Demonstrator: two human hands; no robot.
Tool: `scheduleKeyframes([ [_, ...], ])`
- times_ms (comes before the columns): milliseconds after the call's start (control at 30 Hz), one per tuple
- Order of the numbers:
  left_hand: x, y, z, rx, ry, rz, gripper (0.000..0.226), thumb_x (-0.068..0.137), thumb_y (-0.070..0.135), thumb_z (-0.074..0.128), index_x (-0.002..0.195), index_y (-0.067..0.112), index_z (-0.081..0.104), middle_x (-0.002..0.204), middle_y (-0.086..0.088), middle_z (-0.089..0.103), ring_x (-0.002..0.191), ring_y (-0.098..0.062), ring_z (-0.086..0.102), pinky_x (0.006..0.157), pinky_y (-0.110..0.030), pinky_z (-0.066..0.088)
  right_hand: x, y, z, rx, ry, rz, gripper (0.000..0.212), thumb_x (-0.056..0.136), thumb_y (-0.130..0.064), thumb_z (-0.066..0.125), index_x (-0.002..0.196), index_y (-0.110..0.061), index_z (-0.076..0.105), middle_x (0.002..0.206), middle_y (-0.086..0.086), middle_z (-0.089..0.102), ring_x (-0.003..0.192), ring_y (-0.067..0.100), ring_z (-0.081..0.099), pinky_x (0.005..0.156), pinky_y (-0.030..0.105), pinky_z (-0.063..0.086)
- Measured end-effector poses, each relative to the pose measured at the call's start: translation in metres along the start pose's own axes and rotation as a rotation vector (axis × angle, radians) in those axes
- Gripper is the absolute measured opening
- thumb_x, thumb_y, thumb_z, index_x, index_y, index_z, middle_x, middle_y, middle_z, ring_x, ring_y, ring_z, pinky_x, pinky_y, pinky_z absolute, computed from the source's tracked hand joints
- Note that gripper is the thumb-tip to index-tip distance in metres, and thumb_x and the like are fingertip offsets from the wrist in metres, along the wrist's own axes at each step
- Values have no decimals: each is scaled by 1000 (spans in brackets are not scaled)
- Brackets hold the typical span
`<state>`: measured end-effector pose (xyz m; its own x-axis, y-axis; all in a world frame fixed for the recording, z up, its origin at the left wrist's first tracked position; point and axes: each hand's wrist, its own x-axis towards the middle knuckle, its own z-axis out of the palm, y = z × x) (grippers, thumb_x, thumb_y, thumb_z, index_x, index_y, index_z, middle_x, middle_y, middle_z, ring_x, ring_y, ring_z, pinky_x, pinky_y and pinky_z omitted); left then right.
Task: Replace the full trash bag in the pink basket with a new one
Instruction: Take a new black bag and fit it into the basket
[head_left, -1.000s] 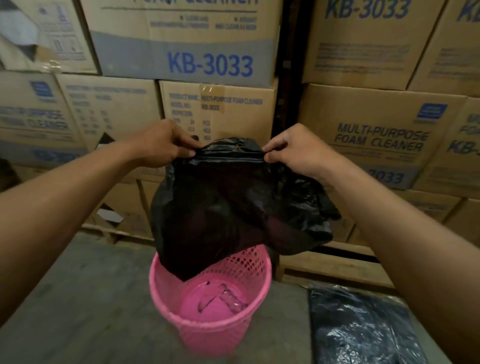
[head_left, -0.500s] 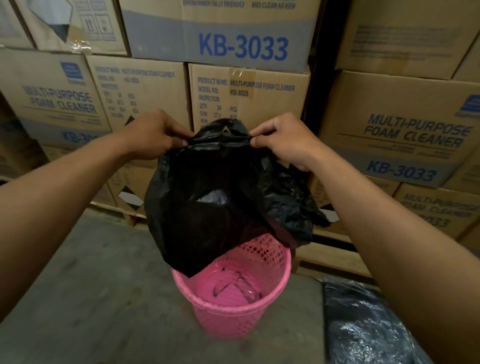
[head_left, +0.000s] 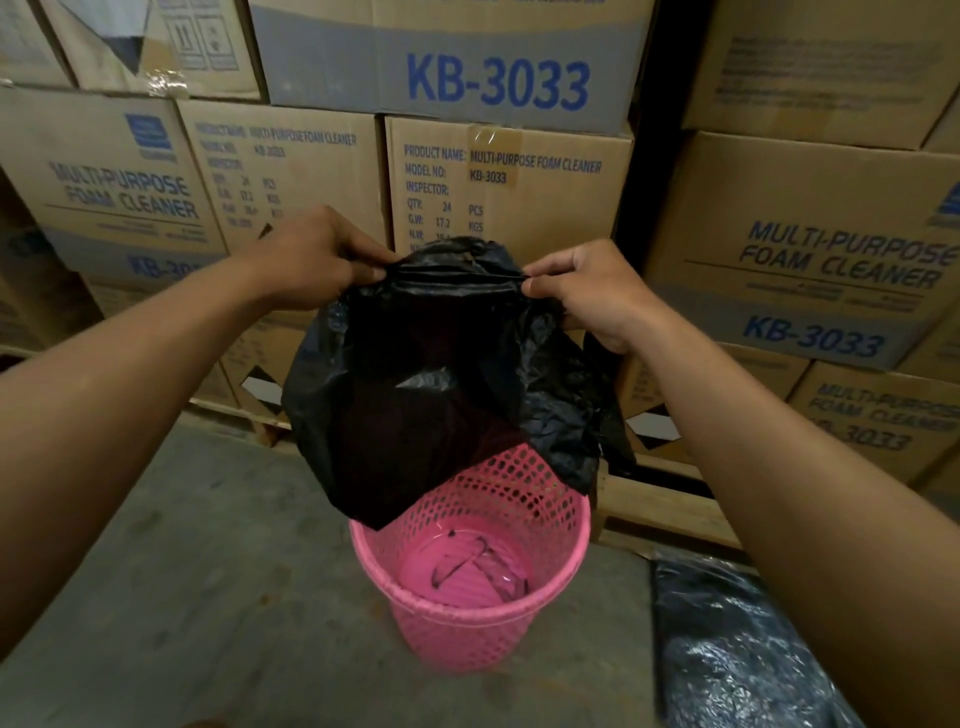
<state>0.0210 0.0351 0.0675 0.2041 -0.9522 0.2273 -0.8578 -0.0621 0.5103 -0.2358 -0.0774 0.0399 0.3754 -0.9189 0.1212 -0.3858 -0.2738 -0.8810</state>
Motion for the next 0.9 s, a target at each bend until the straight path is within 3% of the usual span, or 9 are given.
scheduleKeyframes([
  [100,-1,-9,21,-7,-61,41,30,92,11,65,120,20,71,114,7,69,108,-8,56,96,-21,36,1,13,4,-73,-29,48,13,88,-14,76,100,-19,79,111,-2,71,111,15,62,95,36,52],
  [233,-1,-26,58,26,-111,88,27,90,12,67,114,24,74,112,9,70,107,-9,59,97,-24,40,-1,42,16,-140,-56,124,18,90,-9,74,107,-11,77,112,1,69,104,13,61,91,34,53],
  [367,-4,-38,83,-12,-131,114,30,91,16,67,118,29,72,115,5,72,99,-7,59,94,-25,43,-7,67,29,-241,-99,197,20,91,-10,72,111,-10,76,115,4,69,100,14,60,77,29,47],
  [500,-3,-39,90,-58,-117,154,30,90,18,68,115,33,74,105,11,72,87,0,60,83,-16,43,-11,61,22,-212,-151,285,16,92,-7,70,105,-14,76,111,4,69,95,21,66,61,28,52],
  [633,1,-34,83,-34,-159,162,24,90,17,69,107,32,77,90,13,68,73,8,51,72,-14,40,-16,43,5,-92,-261,376,16,91,-2,70,102,-13,73,111,5,69,104,20,65,76,38,59],
  [800,8,-31,59,-107,-201,182,28,89,15,69,100,40,75,77,33,60,78,16,57,65,-7,35,-16,32,-7,186,-331,381,32,88,1,69,120,-1,68,108,10,71,97,18,68,66,30,59],
  [900,7,-34,69,-76,-152,180,26,88,16,70,105,35,76,82,26,66,75,11,58,69,-12,40,-6,42,-4,80,-288,364,24,88,0,72,111,-5,72,114,9,70,107,22,66,76,34,57],
])
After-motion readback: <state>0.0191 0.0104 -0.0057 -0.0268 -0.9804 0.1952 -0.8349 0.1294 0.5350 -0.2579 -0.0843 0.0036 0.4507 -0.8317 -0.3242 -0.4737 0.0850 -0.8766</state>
